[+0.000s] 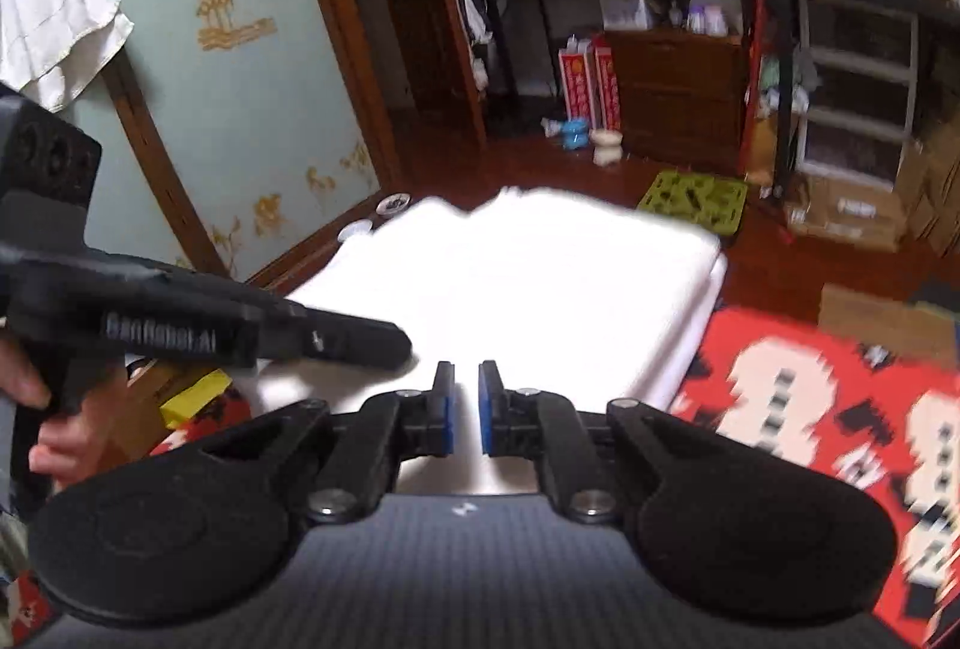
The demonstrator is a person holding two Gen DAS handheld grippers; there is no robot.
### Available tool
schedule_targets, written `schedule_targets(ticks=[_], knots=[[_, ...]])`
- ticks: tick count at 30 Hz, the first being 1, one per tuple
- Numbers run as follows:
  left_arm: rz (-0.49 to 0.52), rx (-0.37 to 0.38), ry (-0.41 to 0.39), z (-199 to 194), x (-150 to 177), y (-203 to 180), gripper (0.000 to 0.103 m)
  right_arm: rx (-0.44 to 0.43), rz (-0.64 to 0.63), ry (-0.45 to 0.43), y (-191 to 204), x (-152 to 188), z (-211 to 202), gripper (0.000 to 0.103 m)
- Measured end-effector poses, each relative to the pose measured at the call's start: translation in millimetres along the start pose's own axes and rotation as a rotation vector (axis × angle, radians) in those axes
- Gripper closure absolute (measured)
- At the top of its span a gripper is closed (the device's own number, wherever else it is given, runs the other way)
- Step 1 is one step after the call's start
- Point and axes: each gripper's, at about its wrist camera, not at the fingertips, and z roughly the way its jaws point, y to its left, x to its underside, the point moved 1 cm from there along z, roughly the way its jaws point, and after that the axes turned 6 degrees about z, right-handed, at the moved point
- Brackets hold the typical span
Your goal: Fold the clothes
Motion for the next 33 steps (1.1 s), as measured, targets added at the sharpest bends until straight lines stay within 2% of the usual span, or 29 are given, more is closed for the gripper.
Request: schedule_targets(ticks=[6,10,15,22,27,33], knots=[[-0.035,-0.014,0.020,-10,20,4,0.101,-0.013,-0.016,0.015,5,21,-16,0.095],[-0.086,-0.013,-0.001,-22,24,7,0.101,-0.034,-0.002,0.015,4,21,-28,0.095],[-0.153,-0.012,-0.074,-12,-6,7,0.100,-0.009,0.023,-0.032,-4,-7,-18,0.094],[-0.221,-0.098,-0.074,41,-46,28,0.100,0.035,0.068,-0.064,-25,-43,27,0.095],[-0.216,-0.096,-0.068,38,-36,35,0.101,0.057,0.029,-0.032,-38,-43,41,0.098],[-0.200,-0.083,-0.055,18,-19,39,0.100,0.049,0.034,-0.038,-43,-35,31,0.098]])
